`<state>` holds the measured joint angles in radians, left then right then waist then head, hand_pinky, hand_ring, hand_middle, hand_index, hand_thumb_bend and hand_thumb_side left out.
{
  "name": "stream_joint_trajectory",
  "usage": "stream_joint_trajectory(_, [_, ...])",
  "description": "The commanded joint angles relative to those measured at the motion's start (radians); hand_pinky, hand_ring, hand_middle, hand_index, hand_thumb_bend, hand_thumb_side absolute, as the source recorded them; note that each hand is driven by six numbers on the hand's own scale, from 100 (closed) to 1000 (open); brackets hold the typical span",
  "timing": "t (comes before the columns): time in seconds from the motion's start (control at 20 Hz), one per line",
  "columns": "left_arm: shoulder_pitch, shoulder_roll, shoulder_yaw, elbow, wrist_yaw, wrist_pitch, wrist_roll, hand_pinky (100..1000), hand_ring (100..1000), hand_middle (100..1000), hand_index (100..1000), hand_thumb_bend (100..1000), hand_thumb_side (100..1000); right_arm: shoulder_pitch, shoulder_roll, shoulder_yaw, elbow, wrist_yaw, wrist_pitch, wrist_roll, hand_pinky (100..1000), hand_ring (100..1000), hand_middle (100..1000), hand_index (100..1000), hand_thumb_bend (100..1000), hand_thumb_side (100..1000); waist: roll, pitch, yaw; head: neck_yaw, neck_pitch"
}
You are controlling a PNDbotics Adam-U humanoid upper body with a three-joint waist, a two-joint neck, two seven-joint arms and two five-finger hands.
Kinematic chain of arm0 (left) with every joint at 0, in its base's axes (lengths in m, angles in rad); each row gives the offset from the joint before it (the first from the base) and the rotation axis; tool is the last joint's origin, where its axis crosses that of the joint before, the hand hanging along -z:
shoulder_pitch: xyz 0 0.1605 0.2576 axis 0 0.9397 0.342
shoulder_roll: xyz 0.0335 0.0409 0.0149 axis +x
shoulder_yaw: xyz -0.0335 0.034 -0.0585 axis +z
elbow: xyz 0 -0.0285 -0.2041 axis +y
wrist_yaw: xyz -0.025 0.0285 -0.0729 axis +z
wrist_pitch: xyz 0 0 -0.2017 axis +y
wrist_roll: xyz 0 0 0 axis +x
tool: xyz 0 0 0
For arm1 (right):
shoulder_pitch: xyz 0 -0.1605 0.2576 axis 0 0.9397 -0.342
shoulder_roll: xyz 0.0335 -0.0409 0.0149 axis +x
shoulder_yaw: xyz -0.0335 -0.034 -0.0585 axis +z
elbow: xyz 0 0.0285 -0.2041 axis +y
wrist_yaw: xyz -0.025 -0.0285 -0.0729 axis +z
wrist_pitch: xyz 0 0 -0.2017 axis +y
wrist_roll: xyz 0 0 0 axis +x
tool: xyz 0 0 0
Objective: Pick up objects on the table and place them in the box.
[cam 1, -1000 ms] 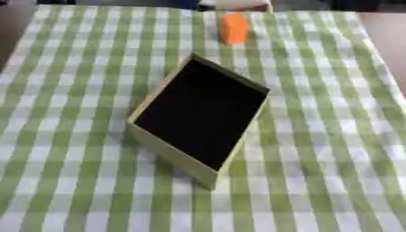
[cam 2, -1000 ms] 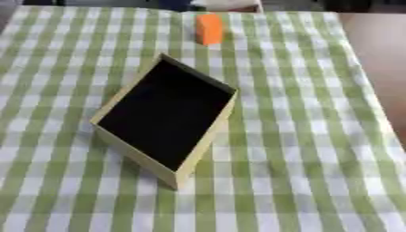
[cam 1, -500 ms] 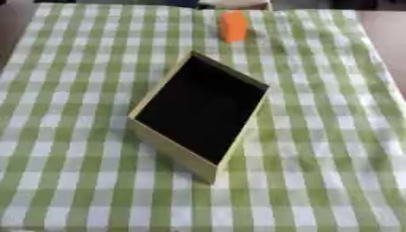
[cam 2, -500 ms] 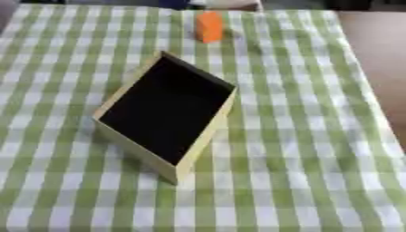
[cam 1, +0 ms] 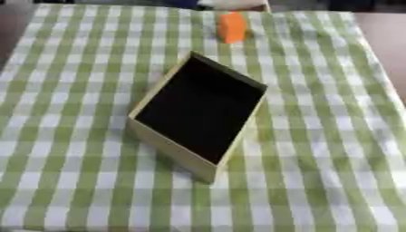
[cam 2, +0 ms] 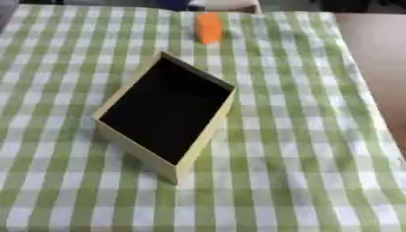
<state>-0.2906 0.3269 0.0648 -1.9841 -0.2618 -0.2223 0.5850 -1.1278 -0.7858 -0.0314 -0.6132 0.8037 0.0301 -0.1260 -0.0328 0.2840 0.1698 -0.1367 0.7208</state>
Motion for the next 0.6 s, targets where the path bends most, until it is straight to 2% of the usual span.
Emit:
stream_joint_trajectory(0.05, [-0.013, 0.025, -0.001, -0.016, 0.005, -0.001, -0.006, 769, 730, 769, 761, 527, 636, -0.047, 0.011, -0.008, 0.029, 0.092, -0.017, 0.028, 868, 893, 867, 907, 213, 1000, 0.002, -0.019, 0.003, -0.009, -0.002])
stream_joint_trajectory(0.3, [-0.016, 0.025, -0.003, -0.016, 0.008, -0.002, -0.008, 769, 729, 769, 761, 526, 636, -0.08, 0.052, -0.003, 0.035, 0.149, -0.087, 0.134, 880, 908, 876, 927, 316, 1000, 0.003, -0.016, 0.006, -0.018, -0.004])
stream_joint_trajectory(0.55, [-0.019, 0.023, -0.005, -0.016, 0.01, -0.002, -0.01, 768, 729, 769, 760, 526, 636, -0.092, 0.072, 0.014, 0.019, 0.15, -0.166, 0.253, 892, 919, 874, 932, 345, 997, 0.006, -0.013, 0.008, -0.031, -0.011])
stream_joint_trajectory(0.6, [-0.02, 0.023, -0.006, -0.016, 0.01, -0.002, -0.011, 768, 729, 769, 760, 525, 636, -0.094, 0.075, 0.018, 0.015, 0.152, -0.181, 0.273, 894, 921, 869, 932, 352, 967, 0.006, -0.012, 0.008, -0.033, -0.012])
